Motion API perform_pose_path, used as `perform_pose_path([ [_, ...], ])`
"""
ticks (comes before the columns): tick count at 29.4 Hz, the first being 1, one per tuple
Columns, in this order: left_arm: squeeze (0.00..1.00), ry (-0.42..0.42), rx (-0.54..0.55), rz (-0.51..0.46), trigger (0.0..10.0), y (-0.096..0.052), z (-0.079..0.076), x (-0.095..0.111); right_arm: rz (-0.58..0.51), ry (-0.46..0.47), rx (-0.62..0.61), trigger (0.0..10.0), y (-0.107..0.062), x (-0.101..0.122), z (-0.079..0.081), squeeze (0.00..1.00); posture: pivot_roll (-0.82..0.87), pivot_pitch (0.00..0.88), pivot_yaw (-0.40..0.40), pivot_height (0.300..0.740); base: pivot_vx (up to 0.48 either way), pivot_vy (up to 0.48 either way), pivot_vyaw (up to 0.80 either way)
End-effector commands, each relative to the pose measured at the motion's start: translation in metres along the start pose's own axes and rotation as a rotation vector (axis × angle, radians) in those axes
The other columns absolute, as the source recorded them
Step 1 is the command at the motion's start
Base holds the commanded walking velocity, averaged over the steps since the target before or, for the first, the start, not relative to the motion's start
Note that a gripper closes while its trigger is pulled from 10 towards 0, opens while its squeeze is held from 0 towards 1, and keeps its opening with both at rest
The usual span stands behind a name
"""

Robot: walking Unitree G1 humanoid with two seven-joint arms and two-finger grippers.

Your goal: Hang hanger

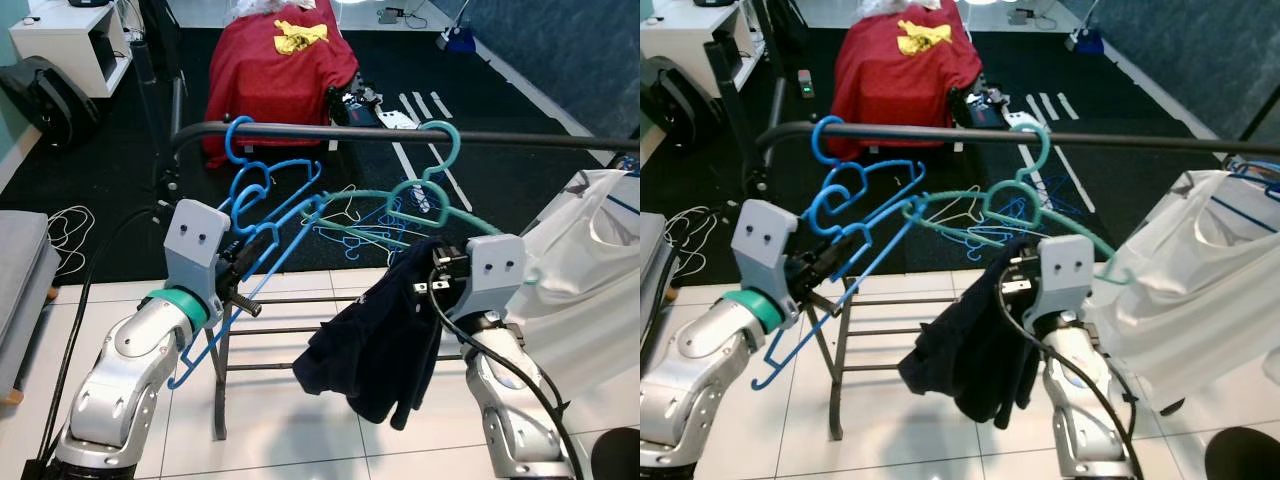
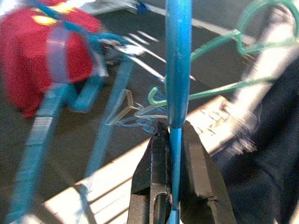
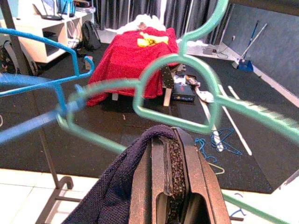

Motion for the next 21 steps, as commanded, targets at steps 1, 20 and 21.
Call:
perform_pose_path([
  [1, 0.00, 0.000, -0.070, 0.011, 10.0, 0.006, -0.016, -0.001, -0.012, 0.005, -0.004, 10.0, 0.002, 0.003, 0.000, 0.00, 0.00, 0.059, 0.044, 0.740, 0.000, 0.000, 0.00],
  [20, 0.00, 0.080, -0.226, -0.070, 10.0, 0.056, -0.055, 0.028, -0.015, 0.009, -0.031, 10.0, -0.002, 0.003, -0.004, 0.00, -0.02, 0.054, 0.068, 0.740, 0.000, 0.000, 0.00],
  [21, 0.00, 0.080, -0.226, -0.070, 10.0, 0.056, -0.055, 0.028, -0.015, 0.009, -0.031, 10.0, -0.002, 0.003, -0.004, 0.00, -0.02, 0.054, 0.068, 0.740, 0.000, 0.000, 0.00],
])
Point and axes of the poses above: a point about 5 cm out from each wrist's last joint towards the gripper, its own y axis pointing out of the wrist towards the gripper, its own x axis along the axis of the wrist's last joint, z = x × y, the point moved 4 cm from there along y, pointing out of the wrist towards the gripper, and after that the axes turned 8 degrees about -y, right-handed, at the moved point
